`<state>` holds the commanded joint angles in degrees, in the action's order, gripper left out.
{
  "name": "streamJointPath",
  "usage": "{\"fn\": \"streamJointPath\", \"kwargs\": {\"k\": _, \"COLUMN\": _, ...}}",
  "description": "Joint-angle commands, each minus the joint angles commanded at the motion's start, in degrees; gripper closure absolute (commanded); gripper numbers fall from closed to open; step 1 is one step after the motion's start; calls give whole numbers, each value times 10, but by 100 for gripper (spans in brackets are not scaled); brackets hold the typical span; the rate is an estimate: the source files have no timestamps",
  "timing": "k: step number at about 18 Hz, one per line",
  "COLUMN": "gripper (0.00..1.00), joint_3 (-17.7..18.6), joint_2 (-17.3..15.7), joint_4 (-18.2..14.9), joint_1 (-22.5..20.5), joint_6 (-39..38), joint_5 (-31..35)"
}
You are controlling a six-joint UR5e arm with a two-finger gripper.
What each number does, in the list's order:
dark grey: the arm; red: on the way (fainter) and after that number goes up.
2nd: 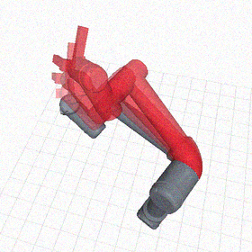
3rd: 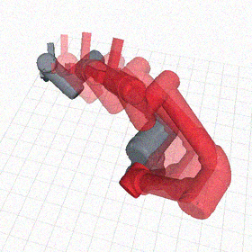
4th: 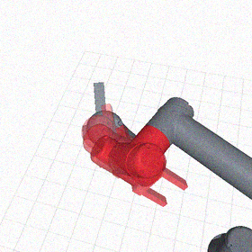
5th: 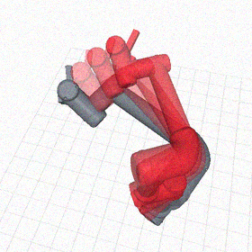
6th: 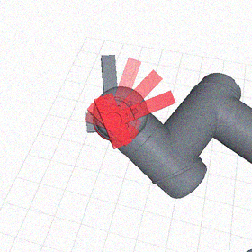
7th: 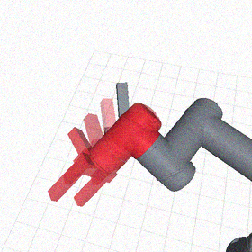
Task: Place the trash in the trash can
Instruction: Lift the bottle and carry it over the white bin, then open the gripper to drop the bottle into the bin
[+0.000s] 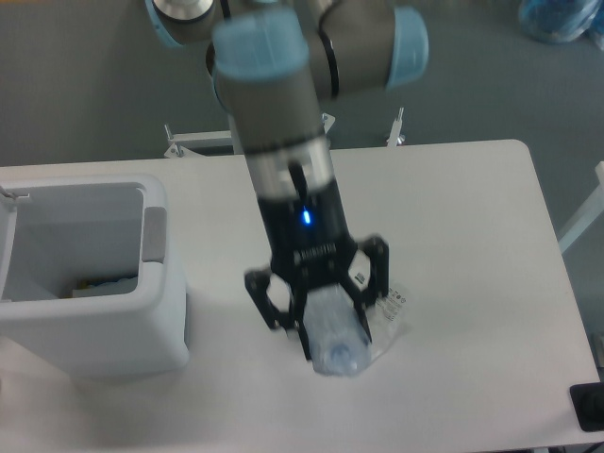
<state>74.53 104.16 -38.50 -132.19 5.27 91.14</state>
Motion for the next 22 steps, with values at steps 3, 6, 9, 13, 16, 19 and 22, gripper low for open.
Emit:
{"fn": "streamJointPath", "kwargs": {"k": 3, "gripper": 38, "joint_3": -15, "joint_2": -8, "joint_4": 1, "joint_1": 25, "joint_6": 3, "joint_5": -5}}
{"fn": "streamJointPath", "kwargs": {"k": 6, "gripper": 38, "joint_3": -16, "joint_2": -3, "joint_4": 31, "joint_1": 86, "joint_6": 1, "joint_5": -5}}
{"fn": "streamJointPath", "kwargs": {"k": 9, "gripper": 38, "joint_3": -14, "joint_2": -2, "joint_4": 31, "joint_1": 118, "joint_6": -2, "joint_5": -5}}
{"fn": "streamJointPath", "kwargs": {"k": 13, "gripper": 38, "joint_3": -14, "joint_2": 4, "joint_4": 31, "joint_1": 157, "joint_6": -3, "joint_5": -5}}
{"fn": "streamJointPath", "kwargs": {"k": 16, "gripper": 38, "joint_3": 3, "joint_2": 8, "joint_4": 31, "joint_1": 184, "joint_6": -10, "joint_5": -4}}
{"fn": "streamJointPath", "kwargs": {"k": 19, "gripper": 38, "joint_3": 10, "joint_2": 20, "joint_4": 31, "joint_1": 203, "joint_6": -23, "joint_5": -3}}
{"fn": "streamJointPath", "kwargs": {"k": 22, "gripper": 38, "joint_3": 23, "joint_2": 21, "joint_4": 31, "joint_1": 216, "joint_6": -25, "joint_5": -2}}
